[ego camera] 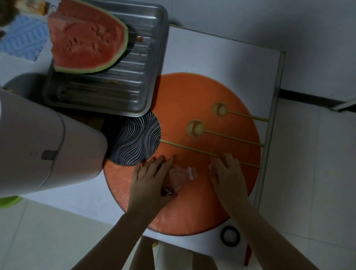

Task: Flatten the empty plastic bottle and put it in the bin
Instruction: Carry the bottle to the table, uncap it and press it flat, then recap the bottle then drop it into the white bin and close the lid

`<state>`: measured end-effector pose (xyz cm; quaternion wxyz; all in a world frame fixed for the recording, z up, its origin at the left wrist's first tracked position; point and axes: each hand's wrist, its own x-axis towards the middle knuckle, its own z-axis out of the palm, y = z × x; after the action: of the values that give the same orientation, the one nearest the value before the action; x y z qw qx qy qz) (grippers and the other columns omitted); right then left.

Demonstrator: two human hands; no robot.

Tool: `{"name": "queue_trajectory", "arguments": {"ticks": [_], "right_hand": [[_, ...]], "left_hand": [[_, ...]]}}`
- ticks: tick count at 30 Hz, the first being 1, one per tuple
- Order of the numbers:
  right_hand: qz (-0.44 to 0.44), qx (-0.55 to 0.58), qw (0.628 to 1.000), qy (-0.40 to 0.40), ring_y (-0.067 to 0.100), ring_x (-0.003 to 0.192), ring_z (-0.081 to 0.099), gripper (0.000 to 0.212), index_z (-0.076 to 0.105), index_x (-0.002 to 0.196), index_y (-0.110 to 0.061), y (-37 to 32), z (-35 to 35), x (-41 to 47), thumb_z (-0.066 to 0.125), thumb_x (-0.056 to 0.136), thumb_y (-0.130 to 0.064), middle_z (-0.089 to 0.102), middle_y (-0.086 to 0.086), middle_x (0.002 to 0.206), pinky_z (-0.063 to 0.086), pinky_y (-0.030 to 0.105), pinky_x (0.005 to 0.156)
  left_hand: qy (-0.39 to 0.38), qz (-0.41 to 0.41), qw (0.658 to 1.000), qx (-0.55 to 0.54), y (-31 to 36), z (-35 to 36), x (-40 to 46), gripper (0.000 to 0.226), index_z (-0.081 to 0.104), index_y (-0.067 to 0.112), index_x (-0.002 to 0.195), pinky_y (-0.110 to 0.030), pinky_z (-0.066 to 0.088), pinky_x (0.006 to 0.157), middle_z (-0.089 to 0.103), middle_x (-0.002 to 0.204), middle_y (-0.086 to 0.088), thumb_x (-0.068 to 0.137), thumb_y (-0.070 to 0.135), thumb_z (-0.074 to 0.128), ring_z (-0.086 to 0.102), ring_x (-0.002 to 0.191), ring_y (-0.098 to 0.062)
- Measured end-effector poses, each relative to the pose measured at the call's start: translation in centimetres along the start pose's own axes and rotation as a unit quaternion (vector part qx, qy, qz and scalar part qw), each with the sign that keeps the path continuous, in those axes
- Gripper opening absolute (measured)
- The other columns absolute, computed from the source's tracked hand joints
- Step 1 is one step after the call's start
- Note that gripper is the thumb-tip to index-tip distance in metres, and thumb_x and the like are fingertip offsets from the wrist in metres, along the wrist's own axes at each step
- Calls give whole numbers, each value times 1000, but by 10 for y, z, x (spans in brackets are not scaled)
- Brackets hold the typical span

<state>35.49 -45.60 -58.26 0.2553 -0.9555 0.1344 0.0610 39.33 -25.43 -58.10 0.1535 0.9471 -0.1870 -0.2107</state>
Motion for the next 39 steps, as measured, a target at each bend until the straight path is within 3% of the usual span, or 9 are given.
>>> {"name": "queue_trajectory", "arguments": {"ticks": [4, 8, 10, 15, 19, 23, 30, 35, 39], "right_hand": [[39, 59, 997, 2, 30, 91, 59, 23, 62, 109, -7, -3, -10, -1, 63, 87, -12, 62, 15, 100, 51, 40, 75], [109, 235, 965, -30, 13, 91, 64, 19, 66, 103, -19, -8, -40, -8, 62, 88, -29, 66, -2, 102, 48, 15, 75], [136, 319, 936, -53, 6, 89, 67, 20, 67, 100, -27, -13, -63, -18, 62, 84, -39, 70, -9, 99, 51, 16, 74], [84, 455, 884, -74, 4, 90, 70, 24, 68, 96, -33, -37, -111, -36, 64, 73, -37, 74, -16, 97, 52, 10, 71], [69, 459, 882, -80, 10, 91, 71, 36, 67, 100, -27, -47, -129, -37, 65, 66, -41, 75, -8, 99, 55, 17, 77], [59, 454, 887, -55, 8, 87, 71, 30, 67, 97, -27, -45, -139, -38, 65, 67, -34, 74, -8, 99, 55, 15, 74], [34, 421, 905, -51, 7, 90, 70, 32, 66, 100, -30, -42, -149, -42, 64, 69, -39, 75, -8, 97, 56, 17, 78], [9, 409, 912, -33, 5, 89, 70, 30, 65, 100, -32, -44, -155, -41, 64, 70, -39, 74, -14, 98, 55, 15, 77], [4, 397, 918, -26, 1, 85, 70, 32, 65, 95, -40, -45, -157, -38, 62, 70, -60, 73, -21, 94, 54, 12, 74]], "left_hand": [[14, 2, 999, -43, -2, -9, -7, 96, 28, 34, 141, -46, 19, 111, 39, 146, 3, 60, 45, 80, 34, 134, -23], [31, 9, 993, -111, 5, -25, -19, 95, 42, 26, 135, -49, 32, 102, 51, 137, -1, 52, 34, 87, 46, 124, -27], [50, 7, 990, -132, 13, -36, -25, 91, 48, 25, 130, -50, 36, 97, 57, 129, -3, 48, 32, 88, 51, 117, -29], [77, 30, 983, -166, 37, -66, -34, 88, 49, 31, 127, -51, 40, 95, 59, 125, 1, 47, 35, 88, 53, 114, -26], [101, 74, 978, -167, 57, -86, -34, 82, 52, 29, 123, -55, 45, 88, 63, 119, 0, 47, 37, 81, 57, 109, -26], [109, 84, 978, -157, 67, -92, -33, 81, 56, 23, 121, -54, 45, 87, 63, 118, 1, 46, 35, 82, 57, 108, -25], [108, 95, 976, -162, 77, -98, -31, 84, 55, 23, 123, -52, 44, 88, 61, 120, 2, 45, 33, 85, 55, 109, -23], [113, 108, 978, -136, 84, -108, -29, 90, 49, 28, 124, -40, 38, 88, 62, 119, 1, 41, 31, 86, 54, 109, -22], [124, 108, 981, -108, 87, -115, -29, 90, 51, 27, 124, -38, 33, 87, 62, 120, 1, 41, 30, 86, 48, 110, -18]]}}
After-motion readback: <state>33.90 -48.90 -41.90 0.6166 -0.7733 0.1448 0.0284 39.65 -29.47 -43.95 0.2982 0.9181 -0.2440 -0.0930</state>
